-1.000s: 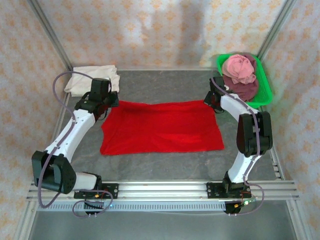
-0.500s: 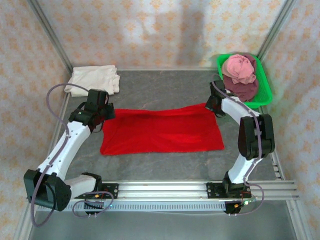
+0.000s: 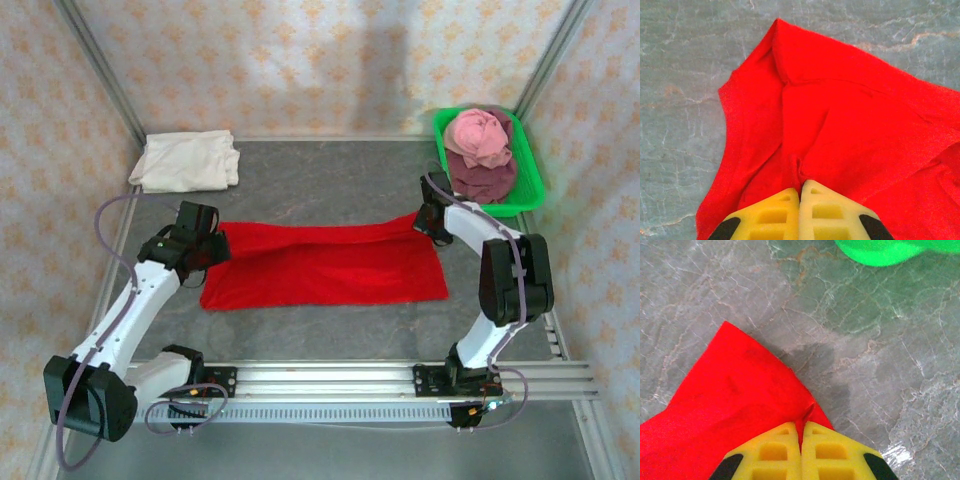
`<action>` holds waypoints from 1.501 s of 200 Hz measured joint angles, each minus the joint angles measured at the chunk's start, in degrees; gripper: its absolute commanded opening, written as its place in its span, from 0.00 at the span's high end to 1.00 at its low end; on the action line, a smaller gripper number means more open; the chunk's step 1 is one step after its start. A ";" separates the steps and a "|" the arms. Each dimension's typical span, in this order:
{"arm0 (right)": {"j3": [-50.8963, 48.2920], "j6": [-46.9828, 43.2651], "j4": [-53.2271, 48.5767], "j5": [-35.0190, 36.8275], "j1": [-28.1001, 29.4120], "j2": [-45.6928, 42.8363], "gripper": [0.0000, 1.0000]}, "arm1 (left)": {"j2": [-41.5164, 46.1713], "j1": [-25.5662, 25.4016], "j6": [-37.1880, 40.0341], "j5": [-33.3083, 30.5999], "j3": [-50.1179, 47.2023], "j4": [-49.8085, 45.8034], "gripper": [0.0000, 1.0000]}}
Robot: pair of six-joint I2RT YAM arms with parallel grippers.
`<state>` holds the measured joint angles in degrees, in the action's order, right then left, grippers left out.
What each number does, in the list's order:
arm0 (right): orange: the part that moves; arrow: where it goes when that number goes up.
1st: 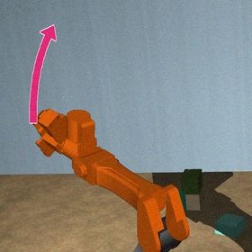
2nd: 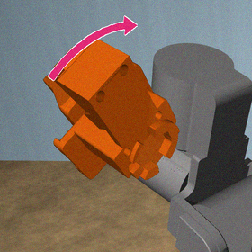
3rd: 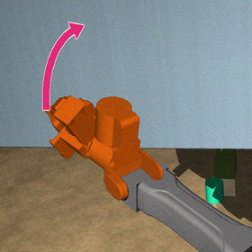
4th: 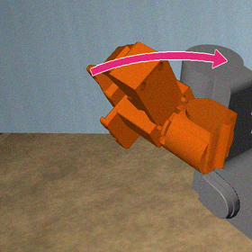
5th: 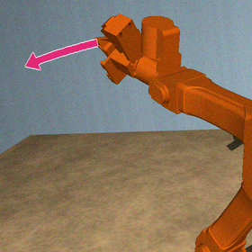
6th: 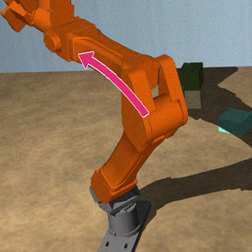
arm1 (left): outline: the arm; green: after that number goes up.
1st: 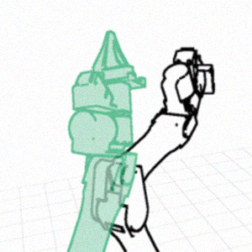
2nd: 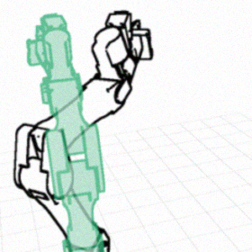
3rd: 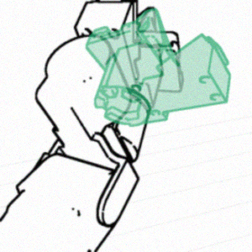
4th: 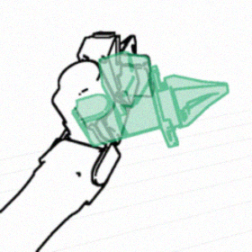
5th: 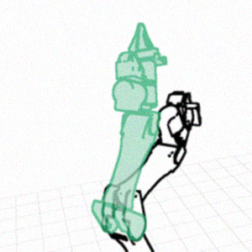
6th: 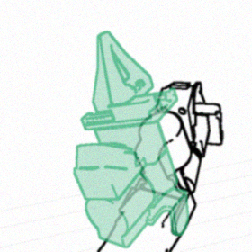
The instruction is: Fold and stack the t-shirts
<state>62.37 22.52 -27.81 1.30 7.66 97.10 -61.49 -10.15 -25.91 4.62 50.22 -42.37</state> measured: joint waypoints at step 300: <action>-1.20 -1.53 -1.22 -6.27 6.08 -5.92 0.68 | -30.88 -9.62 6.78 0.42 11.65 9.73 0.39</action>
<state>61.17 20.99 -29.04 -4.97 13.74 91.18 -92.38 -19.77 -19.14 5.04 61.87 -32.64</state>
